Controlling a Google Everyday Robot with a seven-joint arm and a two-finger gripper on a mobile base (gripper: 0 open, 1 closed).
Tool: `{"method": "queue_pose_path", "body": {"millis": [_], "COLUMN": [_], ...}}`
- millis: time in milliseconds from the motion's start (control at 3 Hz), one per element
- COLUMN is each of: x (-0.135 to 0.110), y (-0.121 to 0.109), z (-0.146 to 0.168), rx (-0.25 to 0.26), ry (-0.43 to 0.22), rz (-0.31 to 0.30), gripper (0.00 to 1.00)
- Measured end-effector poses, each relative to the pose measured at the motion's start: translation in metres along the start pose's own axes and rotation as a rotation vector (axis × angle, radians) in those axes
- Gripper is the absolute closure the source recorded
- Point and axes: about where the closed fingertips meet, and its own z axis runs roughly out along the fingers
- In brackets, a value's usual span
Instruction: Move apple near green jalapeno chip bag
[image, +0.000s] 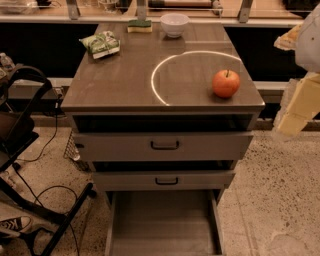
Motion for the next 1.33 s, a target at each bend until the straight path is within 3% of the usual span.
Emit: {"method": "queue_pose_path", "body": {"millis": [333, 667, 1000, 1333], "x": [0.000, -0.002, -0.002, -0.007], "y": [0.000, -0.014, -0.071, -0.111], "z": [0.000, 0.002, 0.009, 0.018], "rx": [0.000, 0.042, 0.161, 0.215], "ry": [0.000, -0.070, -0.331, -0.489], "rz": [0.000, 0.022, 0.134, 0.212], "gripper": [0.00, 0.00, 0.00, 0.00]}}
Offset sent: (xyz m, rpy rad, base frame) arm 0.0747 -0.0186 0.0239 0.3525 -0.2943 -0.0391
